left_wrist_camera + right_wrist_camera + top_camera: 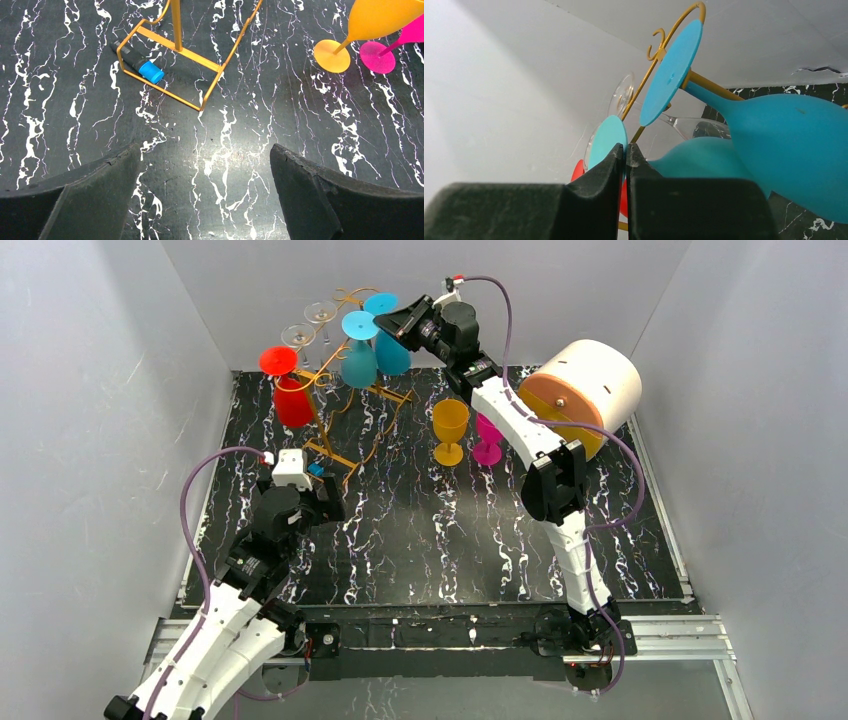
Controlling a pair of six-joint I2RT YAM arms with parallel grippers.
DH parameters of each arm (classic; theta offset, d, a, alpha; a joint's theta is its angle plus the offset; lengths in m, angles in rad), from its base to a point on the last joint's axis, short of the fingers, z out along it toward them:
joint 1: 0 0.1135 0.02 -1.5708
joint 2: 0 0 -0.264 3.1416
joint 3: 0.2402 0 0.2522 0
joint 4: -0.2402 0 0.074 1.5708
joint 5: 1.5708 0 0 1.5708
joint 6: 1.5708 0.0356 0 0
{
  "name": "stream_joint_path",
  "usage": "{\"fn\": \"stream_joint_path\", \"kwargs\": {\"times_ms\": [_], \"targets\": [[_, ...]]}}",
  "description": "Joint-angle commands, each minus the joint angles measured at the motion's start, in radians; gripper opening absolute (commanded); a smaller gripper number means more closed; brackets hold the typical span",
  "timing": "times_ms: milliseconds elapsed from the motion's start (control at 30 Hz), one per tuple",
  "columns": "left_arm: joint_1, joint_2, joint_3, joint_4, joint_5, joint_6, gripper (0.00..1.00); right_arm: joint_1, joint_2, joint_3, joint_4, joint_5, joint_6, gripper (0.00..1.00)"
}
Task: Take the wine glass off the wine glass rack
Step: Pick up the wine glass from the wine rack.
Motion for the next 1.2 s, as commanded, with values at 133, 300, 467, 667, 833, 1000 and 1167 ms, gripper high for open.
{"fn": "stream_joint_path", "kwargs": {"times_ms": [133,300,467,667,833,1000,1167], "targets": [[0.009,-0.018,0.048,-0.041,-0.081,0.0,0.98,-0.003,-0.064,-0.003,-0.009,0.01,0.025,0.09],[0.009,-0.032,0.044,-0.042,-0.092,-0.005,0.98,-0.004,-0.072,0.007,-0.014,-0.019,0.054,0.01],[0.01,-0.029,0.045,-0.045,-0.089,-0.001,0.98,-0.009,-0.103,0.011,-0.071,0.013,0.057,0.01],[0.01,-0.028,0.046,-0.044,-0.089,-0.004,0.98,-0.02,-0.126,0.002,-0.056,-0.031,0.119,0.01],[0.01,-0.023,0.042,-0.046,-0.069,-0.01,0.98,-0.021,-0.142,-0.01,-0.081,-0.026,0.118,0.01],[0.01,-0.023,0.04,-0.043,-0.068,-0.006,0.98,-0.02,-0.16,-0.032,-0.088,-0.034,0.111,0.01],[0.01,-0.023,0.04,-0.041,-0.061,-0.002,0.98,-0.021,-0.185,-0.073,-0.088,-0.021,0.101,0.01]]}}
